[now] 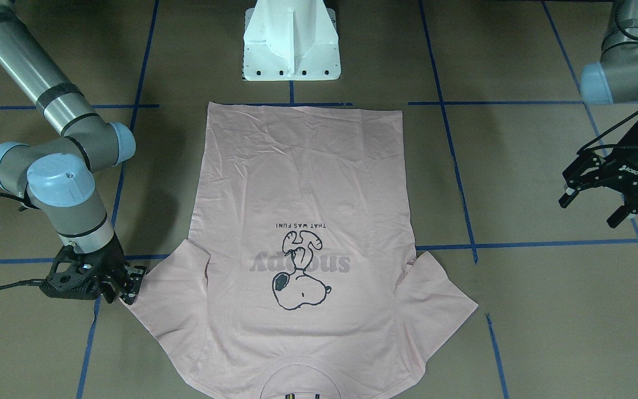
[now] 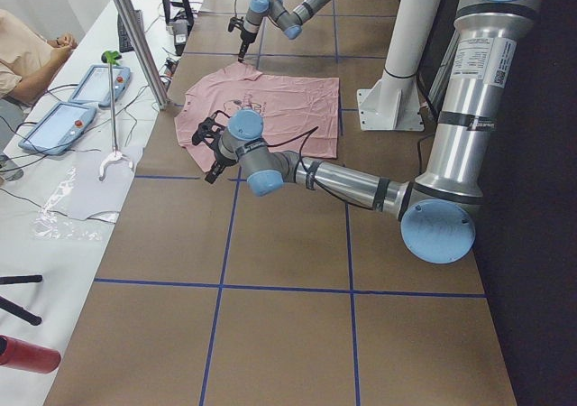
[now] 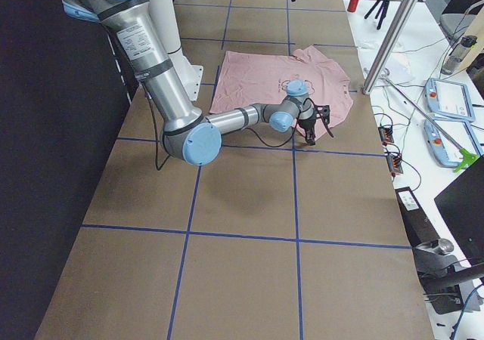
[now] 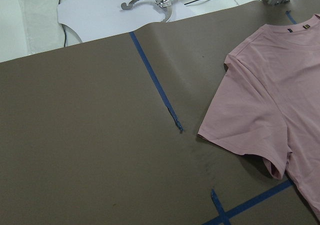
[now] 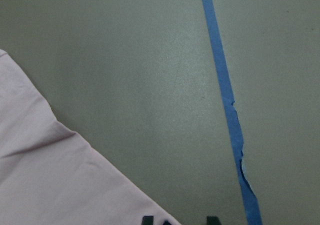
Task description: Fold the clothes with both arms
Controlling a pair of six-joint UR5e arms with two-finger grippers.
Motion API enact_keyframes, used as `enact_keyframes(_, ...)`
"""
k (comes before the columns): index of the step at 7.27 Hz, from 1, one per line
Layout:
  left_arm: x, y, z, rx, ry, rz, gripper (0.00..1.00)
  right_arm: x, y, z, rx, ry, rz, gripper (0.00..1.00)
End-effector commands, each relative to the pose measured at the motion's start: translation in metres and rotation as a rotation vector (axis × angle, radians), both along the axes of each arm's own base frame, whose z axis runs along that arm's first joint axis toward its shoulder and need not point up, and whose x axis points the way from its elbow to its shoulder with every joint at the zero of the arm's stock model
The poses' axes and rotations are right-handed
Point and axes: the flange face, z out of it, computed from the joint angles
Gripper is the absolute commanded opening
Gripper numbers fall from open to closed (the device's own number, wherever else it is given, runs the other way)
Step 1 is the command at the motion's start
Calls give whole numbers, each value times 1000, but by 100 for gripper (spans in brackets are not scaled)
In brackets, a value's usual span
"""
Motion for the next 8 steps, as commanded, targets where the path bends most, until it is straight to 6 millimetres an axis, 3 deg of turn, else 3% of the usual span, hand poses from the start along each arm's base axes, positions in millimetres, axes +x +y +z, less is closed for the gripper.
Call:
enact_keyframes(1, 0, 0, -1, 2, 0, 1, 99, -2, 0, -1, 0, -2, -1, 15)
enact_keyframes(2, 0, 0, 0, 1, -1, 1, 99, -2, 0, -1, 0, -2, -1, 0)
enact_keyframes(3, 0, 1, 0, 1, -1, 1, 99, -4, -2, -10, 7, -8, 1, 0)
enact_keyframes(5, 0, 1, 0, 1, -1, 1, 99, -11, -10, -49, 17, -26, 4, 0)
enact_keyframes(6, 0, 1, 0, 1, -1, 1, 99, -18, -17, -88, -34, -26, 42, 0)
enact_keyframes(7, 0, 0, 1, -1, -1, 1, 99, -53, -12, -134, -81, -21, 102, 0)
enact_keyframes(8, 0, 1, 2, -2, -2, 1, 99, -86, -2, -161, -86, -14, 189, 0)
